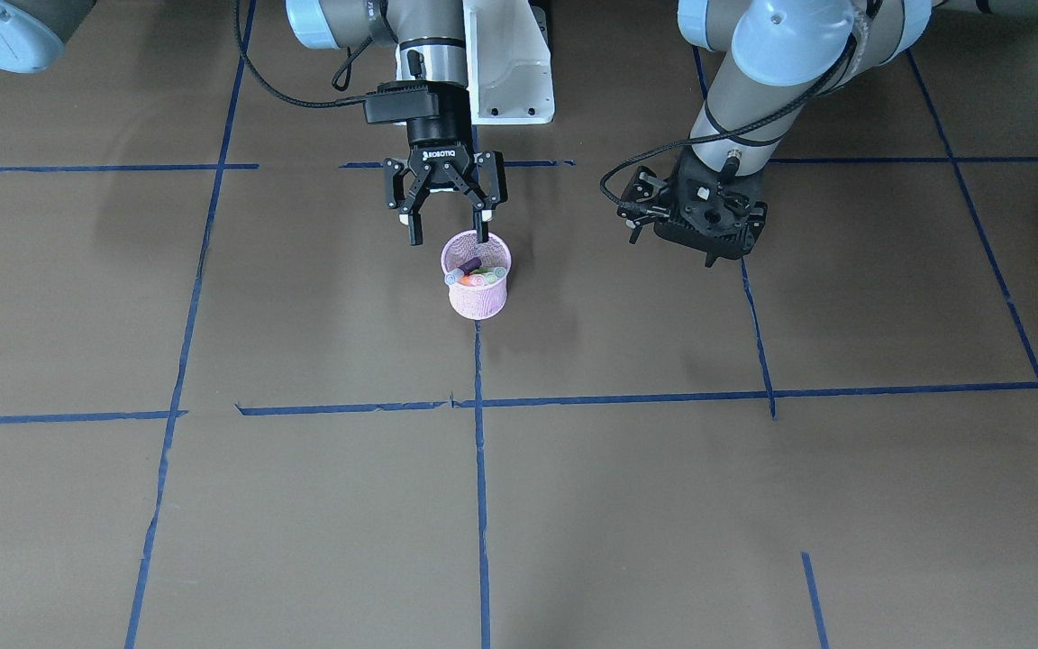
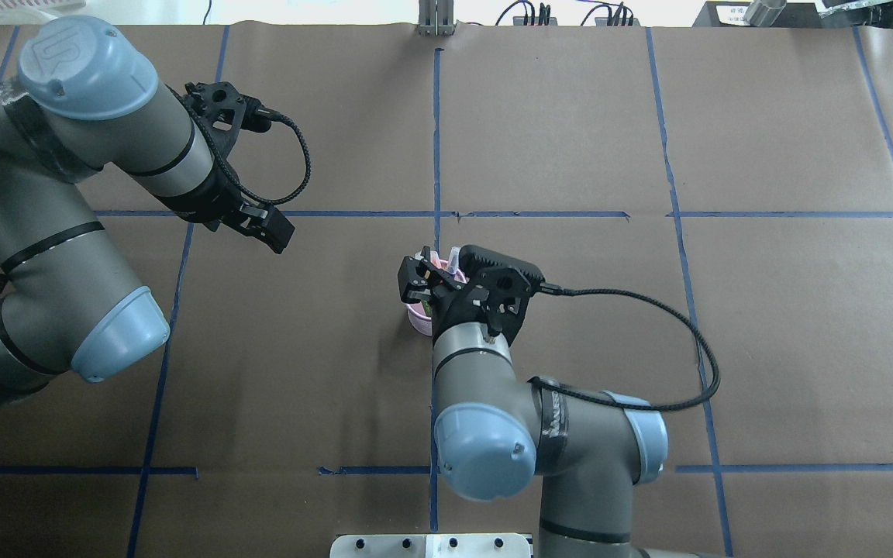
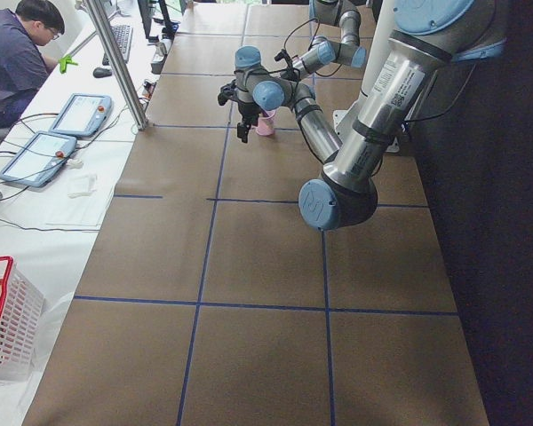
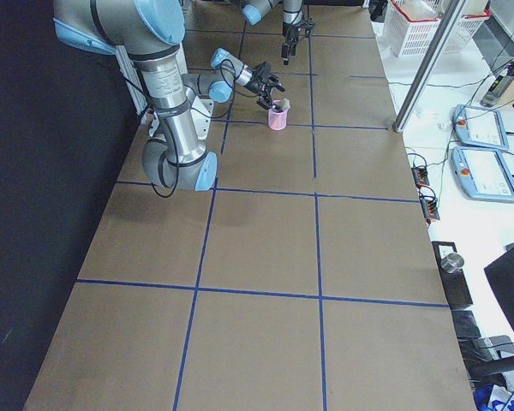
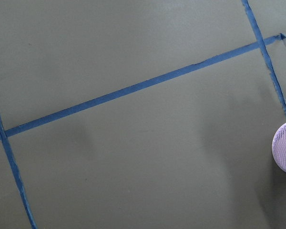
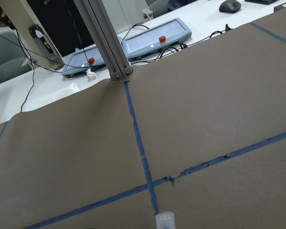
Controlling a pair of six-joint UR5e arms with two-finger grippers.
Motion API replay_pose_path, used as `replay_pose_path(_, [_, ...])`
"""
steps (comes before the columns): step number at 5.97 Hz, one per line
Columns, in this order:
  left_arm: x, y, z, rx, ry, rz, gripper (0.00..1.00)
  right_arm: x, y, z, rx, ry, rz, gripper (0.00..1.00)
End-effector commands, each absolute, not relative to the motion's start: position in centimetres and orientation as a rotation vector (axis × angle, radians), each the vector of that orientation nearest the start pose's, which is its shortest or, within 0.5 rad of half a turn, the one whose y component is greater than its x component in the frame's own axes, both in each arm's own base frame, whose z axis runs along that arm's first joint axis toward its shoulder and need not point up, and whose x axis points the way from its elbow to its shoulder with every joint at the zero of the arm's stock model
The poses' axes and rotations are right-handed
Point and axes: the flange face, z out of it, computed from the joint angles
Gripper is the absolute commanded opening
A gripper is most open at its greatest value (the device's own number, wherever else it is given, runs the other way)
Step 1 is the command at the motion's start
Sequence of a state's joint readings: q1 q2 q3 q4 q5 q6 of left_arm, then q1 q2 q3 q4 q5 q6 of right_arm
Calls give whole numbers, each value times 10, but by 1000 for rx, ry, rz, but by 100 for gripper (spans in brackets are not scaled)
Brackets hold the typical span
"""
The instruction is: Collect pens into pen holder
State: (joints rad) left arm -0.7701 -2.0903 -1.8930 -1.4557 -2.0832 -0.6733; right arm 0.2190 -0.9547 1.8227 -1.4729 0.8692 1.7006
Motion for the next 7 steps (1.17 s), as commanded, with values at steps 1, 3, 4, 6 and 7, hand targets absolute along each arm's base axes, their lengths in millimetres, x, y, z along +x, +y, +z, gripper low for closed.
replay_pose_path(1, [375, -481, 238, 193, 841, 303, 100, -488, -360, 141, 443, -853, 474, 100])
replay_pose_path(3, [369, -479, 238, 171, 848, 292, 100, -418, -426, 150, 224, -836, 314, 100])
replay_pose_path(4, [350, -481, 256, 157, 843, 281, 100, -369, -463, 167, 138, -771, 199, 100])
replay_pose_path(6, [281, -510, 294, 151, 866, 318, 100, -242, -521, 250, 91, -777, -57, 100])
replay_pose_path(7, [241, -526, 319, 179, 835, 317, 100, -181, -529, 308, 105, -754, -166, 100])
